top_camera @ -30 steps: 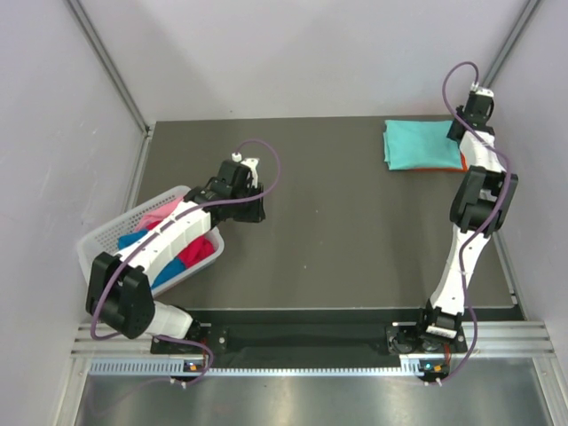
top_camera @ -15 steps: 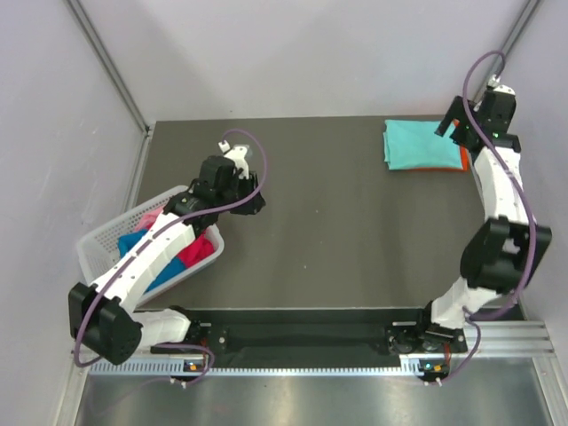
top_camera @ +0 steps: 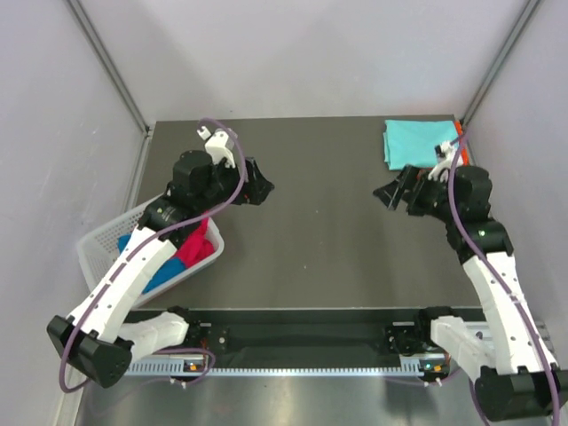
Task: Fold and stack the t-shirts
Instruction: Reset both grippers
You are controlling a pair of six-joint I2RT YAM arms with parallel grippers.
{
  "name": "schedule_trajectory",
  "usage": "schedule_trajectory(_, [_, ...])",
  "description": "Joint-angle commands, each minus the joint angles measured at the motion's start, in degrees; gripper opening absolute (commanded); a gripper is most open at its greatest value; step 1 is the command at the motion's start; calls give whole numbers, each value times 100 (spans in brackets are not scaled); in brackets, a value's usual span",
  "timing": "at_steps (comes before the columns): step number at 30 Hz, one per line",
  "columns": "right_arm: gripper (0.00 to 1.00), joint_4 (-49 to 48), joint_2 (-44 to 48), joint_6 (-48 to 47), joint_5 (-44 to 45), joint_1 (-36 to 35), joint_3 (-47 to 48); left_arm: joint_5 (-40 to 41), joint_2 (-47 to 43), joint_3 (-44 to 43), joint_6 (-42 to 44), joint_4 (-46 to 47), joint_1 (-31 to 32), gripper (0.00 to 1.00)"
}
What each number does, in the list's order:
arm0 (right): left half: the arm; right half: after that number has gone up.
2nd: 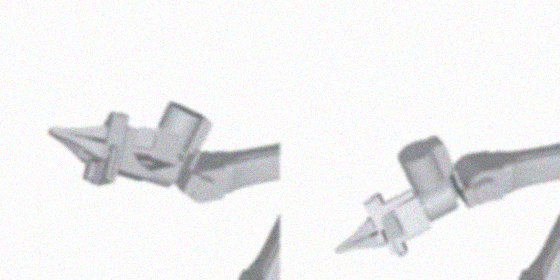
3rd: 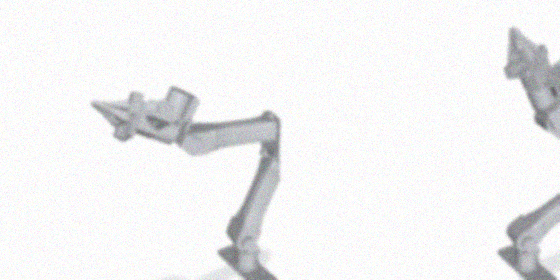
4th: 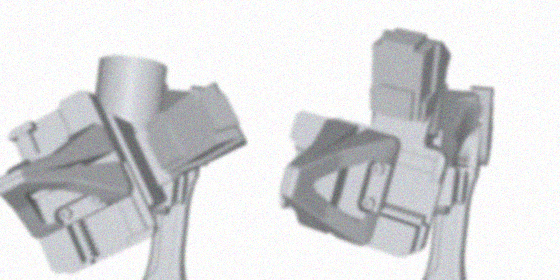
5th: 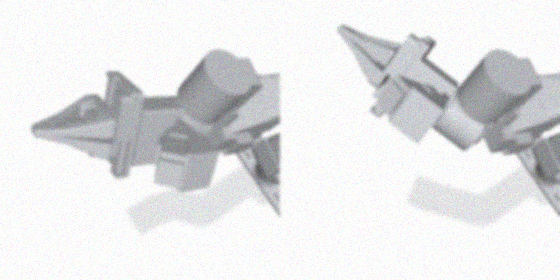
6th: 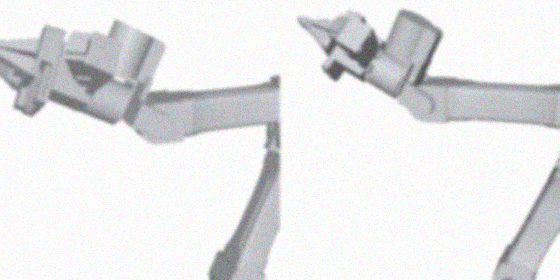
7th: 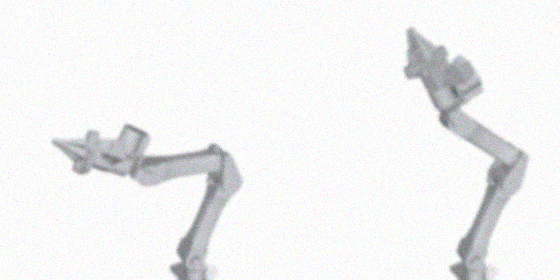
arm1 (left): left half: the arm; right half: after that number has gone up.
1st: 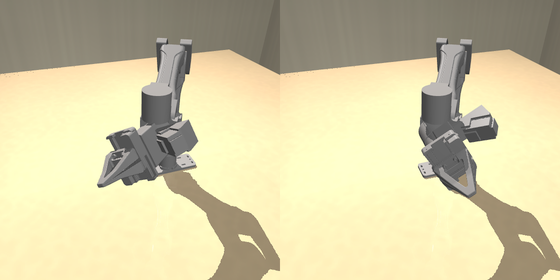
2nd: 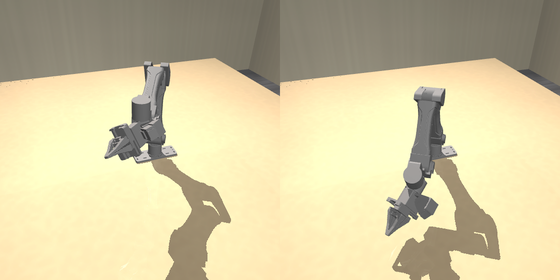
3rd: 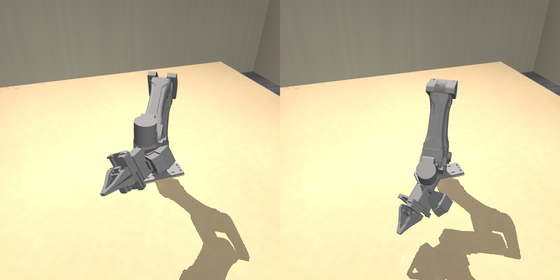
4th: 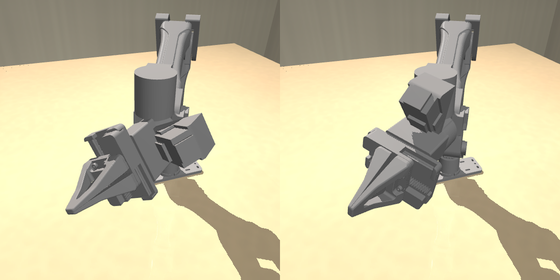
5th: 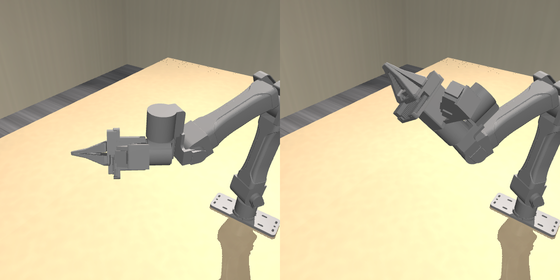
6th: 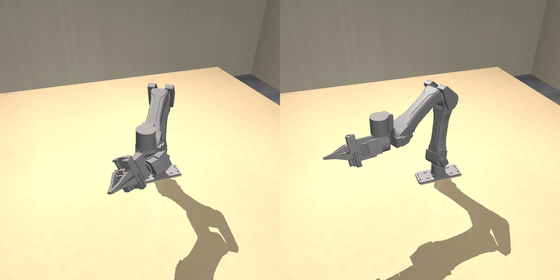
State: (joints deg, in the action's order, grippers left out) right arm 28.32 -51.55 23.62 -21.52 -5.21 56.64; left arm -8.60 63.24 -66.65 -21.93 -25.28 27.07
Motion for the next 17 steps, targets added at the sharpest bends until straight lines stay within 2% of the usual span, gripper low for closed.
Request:
schedule_trajectory(1, [100,-125,539,380,-546,-50,-478,-133,-479,99,-127,199,-26,90])
schedule_trajectory(6, [100,-107,1217,433,-441,-59,-926,-1,-1190,687,-145,418,-26,90])
schedule_trajectory(17, [100,-229,1472,512,-485,-59,-874,209,-1684,873,57,243,-26,89])
